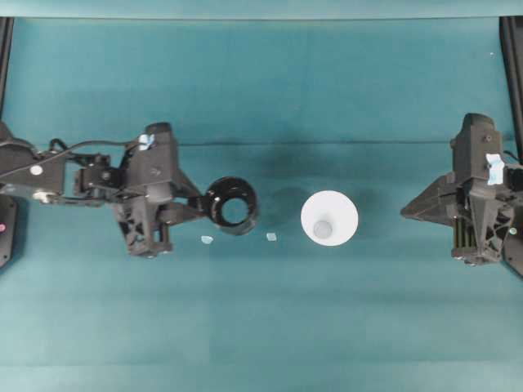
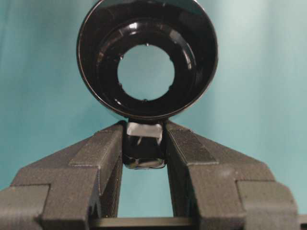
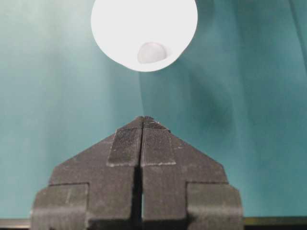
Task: Put a paper cup into the cup holder on your left arm.
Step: 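Close the left gripper on the mug handle and lift the mug, then hold the black mug with the left gripper beside the white cup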
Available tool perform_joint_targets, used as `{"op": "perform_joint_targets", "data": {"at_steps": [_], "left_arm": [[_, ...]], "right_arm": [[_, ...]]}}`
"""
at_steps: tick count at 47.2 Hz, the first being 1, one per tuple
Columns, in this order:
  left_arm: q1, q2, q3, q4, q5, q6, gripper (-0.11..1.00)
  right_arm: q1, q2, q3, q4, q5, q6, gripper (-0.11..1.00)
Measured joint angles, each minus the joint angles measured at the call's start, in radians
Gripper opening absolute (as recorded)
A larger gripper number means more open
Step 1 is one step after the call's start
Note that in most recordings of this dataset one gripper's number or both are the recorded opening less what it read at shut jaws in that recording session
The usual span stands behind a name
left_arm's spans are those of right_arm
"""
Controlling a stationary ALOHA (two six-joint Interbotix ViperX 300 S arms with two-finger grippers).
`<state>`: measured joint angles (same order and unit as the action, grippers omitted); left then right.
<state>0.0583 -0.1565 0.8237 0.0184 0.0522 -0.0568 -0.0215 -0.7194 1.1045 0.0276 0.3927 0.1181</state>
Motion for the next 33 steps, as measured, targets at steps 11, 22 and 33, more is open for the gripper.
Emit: {"op": "perform_joint_targets", "data": {"at_steps": [11,22,33], "left_arm": [[0.002,0.043,-0.057,0.0,0.021,0.026,0.3],[0.002,0.115,-0.117,0.0,0.029,0.029,0.3],[-0.002,0.156,-0.149,0.002,0.031,0.028,0.3]], "right_arm": [[0.0,0.002,0.0,0.0,0.0,0.0,-0.04],[0.0,0.002,0.0,0.0,-0.002,0.002,-0.04],[0.0,-0.006,0.0,0.0,-0.002,0.002,-0.04]]}}
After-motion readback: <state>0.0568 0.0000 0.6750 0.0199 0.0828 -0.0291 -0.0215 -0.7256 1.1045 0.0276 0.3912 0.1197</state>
